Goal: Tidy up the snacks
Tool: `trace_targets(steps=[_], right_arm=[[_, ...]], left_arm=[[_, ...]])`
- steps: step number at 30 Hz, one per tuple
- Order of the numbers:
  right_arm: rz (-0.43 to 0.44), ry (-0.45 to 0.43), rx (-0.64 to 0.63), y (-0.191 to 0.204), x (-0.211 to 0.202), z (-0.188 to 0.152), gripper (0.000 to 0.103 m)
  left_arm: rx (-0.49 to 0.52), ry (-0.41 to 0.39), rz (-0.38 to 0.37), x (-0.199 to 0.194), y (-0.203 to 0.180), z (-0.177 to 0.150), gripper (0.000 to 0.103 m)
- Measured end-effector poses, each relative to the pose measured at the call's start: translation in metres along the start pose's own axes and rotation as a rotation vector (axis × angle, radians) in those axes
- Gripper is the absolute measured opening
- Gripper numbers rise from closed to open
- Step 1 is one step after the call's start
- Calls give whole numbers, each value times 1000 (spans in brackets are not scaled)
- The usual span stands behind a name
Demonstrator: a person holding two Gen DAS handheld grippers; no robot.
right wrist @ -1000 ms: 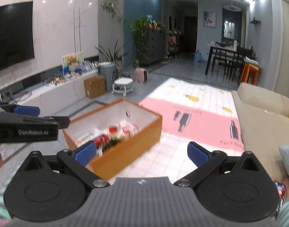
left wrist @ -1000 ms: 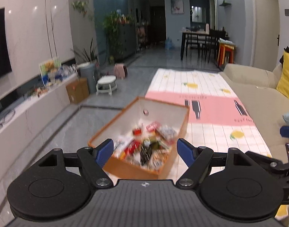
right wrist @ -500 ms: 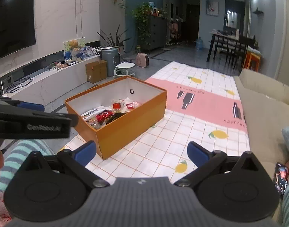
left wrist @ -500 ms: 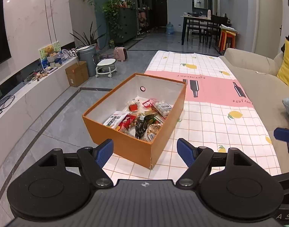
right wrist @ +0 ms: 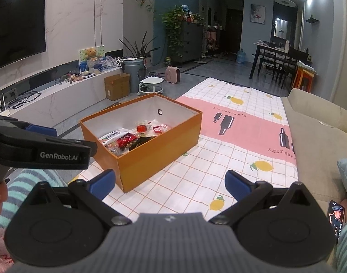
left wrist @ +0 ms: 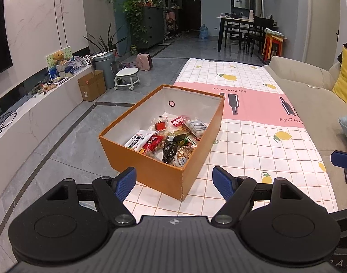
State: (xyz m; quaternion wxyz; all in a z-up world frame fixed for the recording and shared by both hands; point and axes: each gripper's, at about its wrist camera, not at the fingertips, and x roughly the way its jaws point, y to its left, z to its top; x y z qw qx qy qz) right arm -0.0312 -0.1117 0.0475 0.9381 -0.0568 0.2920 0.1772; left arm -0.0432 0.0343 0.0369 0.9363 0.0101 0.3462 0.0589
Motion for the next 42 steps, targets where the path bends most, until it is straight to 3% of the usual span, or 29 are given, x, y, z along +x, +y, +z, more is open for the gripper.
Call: trace_targets(steps=[42], right_arm=[[-15,-8,-18,-6,-4,-1,99]], left_arm=[[21,28,-1,-1,3,-1,89]])
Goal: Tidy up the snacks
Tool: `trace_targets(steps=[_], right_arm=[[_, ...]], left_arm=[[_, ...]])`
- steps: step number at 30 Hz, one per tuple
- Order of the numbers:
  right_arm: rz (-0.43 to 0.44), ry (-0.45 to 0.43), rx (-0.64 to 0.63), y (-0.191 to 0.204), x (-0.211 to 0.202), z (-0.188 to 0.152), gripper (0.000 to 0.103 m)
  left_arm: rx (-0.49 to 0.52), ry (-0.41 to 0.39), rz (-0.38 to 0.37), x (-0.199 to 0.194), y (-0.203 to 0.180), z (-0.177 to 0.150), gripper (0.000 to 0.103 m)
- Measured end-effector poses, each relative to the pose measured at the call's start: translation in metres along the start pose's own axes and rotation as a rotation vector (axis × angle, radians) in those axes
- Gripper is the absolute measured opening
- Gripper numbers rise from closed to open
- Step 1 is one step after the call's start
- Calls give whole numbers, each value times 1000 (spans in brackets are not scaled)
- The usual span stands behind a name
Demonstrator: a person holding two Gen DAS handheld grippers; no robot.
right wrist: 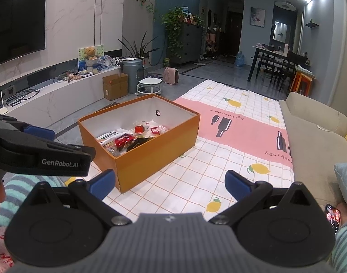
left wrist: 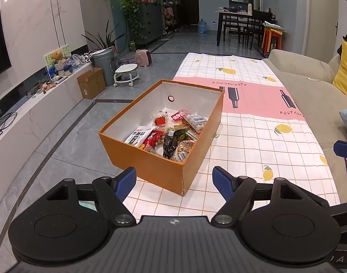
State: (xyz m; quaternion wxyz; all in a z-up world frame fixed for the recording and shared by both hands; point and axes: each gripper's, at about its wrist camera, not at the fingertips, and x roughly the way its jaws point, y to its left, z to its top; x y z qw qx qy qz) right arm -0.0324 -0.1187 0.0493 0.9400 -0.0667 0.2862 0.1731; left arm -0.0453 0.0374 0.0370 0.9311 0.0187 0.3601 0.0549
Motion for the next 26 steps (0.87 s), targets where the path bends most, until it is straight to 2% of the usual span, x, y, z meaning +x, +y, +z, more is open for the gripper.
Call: trace_targets(steps=[26], right_arm=[[11,23,-2,3,2,0,99]], left_arm=[[25,-11,13,-3,0,1,89]])
